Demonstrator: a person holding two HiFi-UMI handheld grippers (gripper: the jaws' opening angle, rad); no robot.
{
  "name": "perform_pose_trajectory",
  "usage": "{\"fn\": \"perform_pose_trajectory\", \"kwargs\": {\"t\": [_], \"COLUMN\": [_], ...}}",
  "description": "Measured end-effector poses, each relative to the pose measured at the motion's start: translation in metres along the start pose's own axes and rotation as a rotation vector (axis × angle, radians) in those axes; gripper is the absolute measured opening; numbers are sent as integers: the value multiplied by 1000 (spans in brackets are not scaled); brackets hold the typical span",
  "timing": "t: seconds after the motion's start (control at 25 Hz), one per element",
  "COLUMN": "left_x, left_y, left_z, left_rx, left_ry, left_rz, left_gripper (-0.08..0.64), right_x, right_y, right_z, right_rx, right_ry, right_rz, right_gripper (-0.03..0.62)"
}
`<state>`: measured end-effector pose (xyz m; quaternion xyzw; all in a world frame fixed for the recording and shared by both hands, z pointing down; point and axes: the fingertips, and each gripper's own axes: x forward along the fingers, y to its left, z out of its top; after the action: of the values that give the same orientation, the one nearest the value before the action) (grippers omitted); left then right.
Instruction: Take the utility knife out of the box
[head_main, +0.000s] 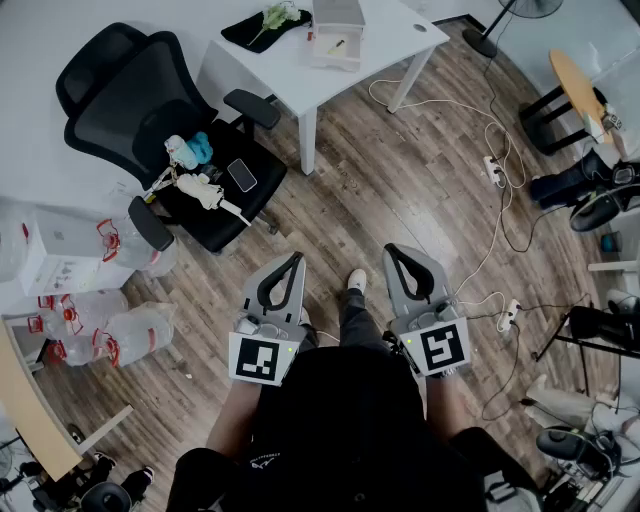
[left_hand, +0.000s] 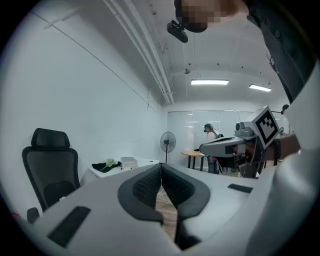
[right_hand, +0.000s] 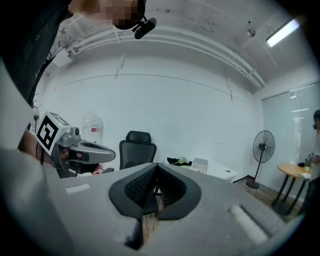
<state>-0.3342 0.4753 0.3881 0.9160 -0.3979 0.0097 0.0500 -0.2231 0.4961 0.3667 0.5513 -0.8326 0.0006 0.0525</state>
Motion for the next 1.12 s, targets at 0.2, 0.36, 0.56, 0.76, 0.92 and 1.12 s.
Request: {"fn": "perform_pose_trajectory", "kwargs": {"t": [0.2, 0.36, 0.56, 0.76, 0.92, 1.12], "left_x": [-37, -47, -53, -32, -8, 26], "left_y": [-7, -13, -12, -17, -29, -43], "left_z": [11, 15, 5, 14, 19, 23], "left_rx": [21, 1, -2, 4, 14, 45], "left_ry": [-29, -43, -5, -29, -38, -36], "left_rz": [-31, -56, -49, -54, -57, -58], "left_gripper": [6, 6, 6, 6, 6, 6], "right_x": [-28, -35, -36, -37, -29, -21], "right_y": [27, 38, 43, 24, -2, -38], "right_z": [-7, -8, -7, -9, 2, 7], "right_rx": [-51, -43, -48, -52, -27, -34], "right_ry": [102, 110, 121, 120, 45, 9], "right_rz": [-10, -19, -17, -12, -16, -4], "right_gripper": [5, 5, 5, 5, 5, 5]}}
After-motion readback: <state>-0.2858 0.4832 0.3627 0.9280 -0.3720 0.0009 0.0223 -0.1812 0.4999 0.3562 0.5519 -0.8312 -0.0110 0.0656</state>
